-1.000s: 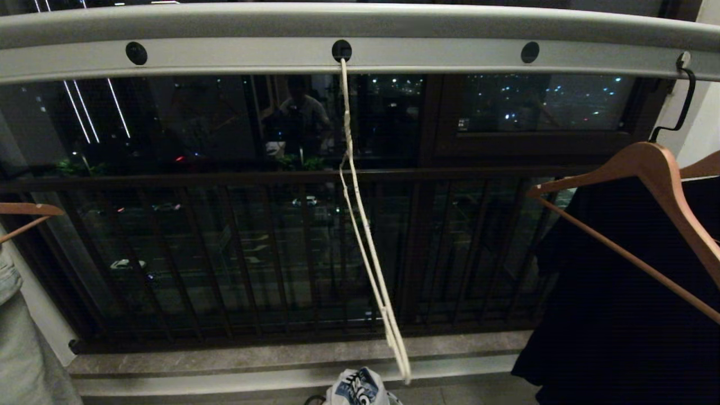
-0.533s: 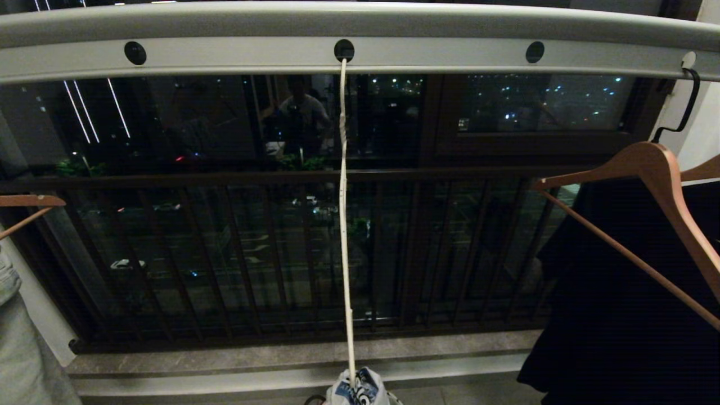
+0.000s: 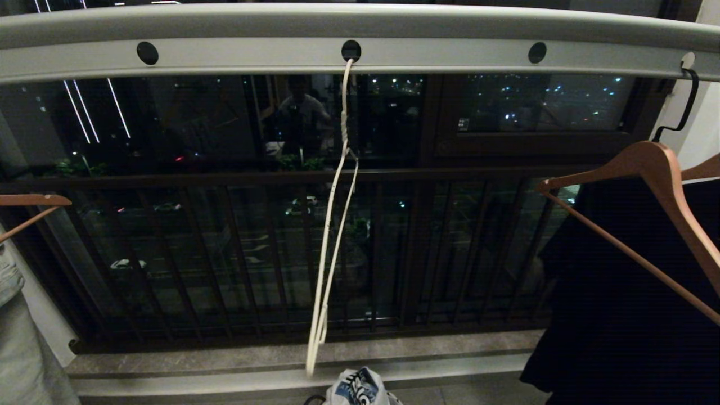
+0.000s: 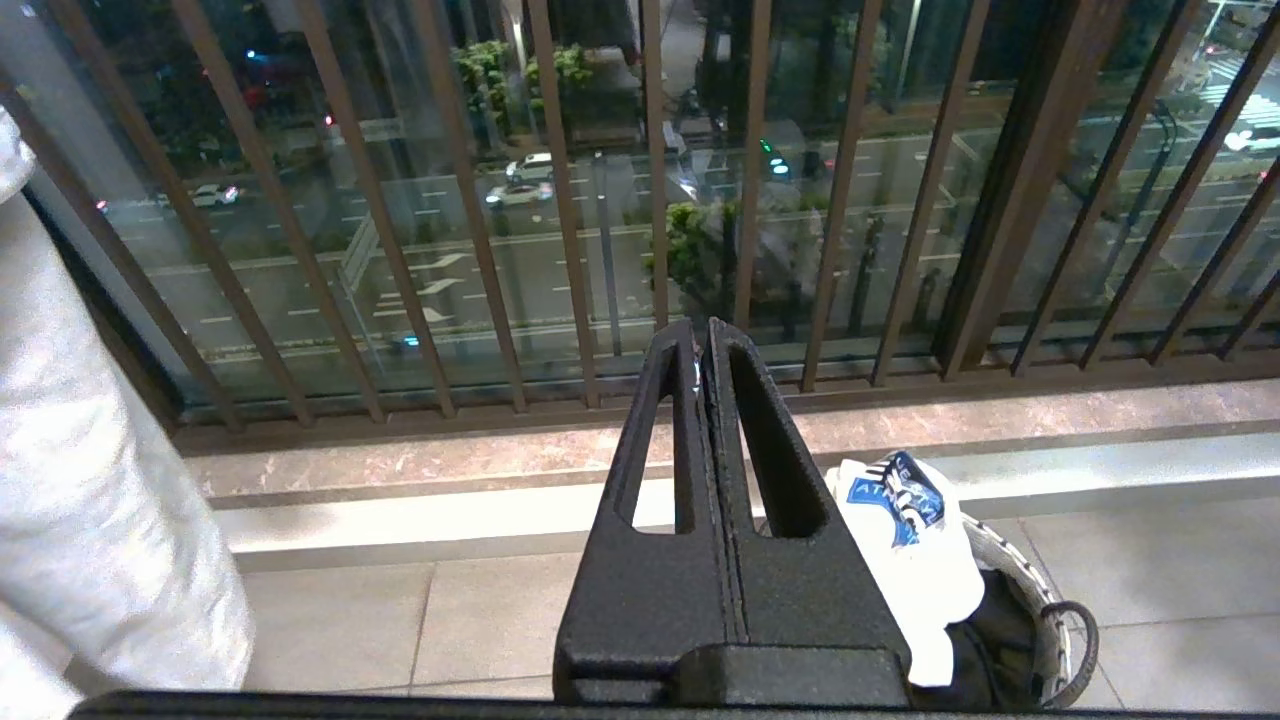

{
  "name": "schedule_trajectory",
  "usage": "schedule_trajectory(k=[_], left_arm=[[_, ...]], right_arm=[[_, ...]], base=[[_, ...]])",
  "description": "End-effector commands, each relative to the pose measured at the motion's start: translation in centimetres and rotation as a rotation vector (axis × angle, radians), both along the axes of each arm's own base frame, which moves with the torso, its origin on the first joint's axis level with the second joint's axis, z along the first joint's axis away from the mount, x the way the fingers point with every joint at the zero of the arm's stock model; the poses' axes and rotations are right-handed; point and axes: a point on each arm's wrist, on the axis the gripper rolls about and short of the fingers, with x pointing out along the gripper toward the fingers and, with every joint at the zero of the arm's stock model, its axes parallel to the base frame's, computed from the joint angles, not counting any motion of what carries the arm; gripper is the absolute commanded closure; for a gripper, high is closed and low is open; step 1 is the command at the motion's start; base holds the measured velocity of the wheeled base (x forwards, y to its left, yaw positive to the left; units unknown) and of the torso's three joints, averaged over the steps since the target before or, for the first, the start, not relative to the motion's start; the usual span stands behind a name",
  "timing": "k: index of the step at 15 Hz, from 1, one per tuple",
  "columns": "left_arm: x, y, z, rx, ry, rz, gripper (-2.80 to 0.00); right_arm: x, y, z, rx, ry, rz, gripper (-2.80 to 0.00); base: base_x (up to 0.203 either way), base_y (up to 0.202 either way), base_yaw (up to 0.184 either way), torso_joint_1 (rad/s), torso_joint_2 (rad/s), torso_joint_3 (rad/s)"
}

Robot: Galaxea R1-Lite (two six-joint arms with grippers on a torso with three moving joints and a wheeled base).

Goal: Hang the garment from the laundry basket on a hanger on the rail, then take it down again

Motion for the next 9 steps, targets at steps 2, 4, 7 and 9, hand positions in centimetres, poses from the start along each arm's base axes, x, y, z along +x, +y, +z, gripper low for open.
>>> schedule_trajectory(k=[2, 4, 7, 9], left_arm=[[0.0, 0.0, 0.0, -0.001, 0.0, 0.0, 0.0], [0.0, 0.0, 0.0, 0.0, 0.0, 0.0, 0.0], [0.0, 0.0, 0.0, 0.0, 0.0, 0.0, 0.0], [0.0, 0.0, 0.0, 0.0, 0.0, 0.0, 0.0]], right_arm=[[0.01, 0.0, -0.05, -0.001, 0.002, 0.0, 0.0], [0.01, 0.0, -0.05, -0.001, 0.002, 0.0, 0.0], [0.01, 0.0, -0.05, -0.001, 0.002, 0.0, 0.0], [0.01, 0.0, -0.05, -0.003, 0.002, 0.0, 0.0]], base=[[0.0, 0.0, 0.0, 0.0, 0.0, 0.0], [0.0, 0.0, 0.0, 0.0, 0.0, 0.0], [0.0, 0.0, 0.0, 0.0, 0.0, 0.0], [0.0, 0.0, 0.0, 0.0, 0.0, 0.0]])
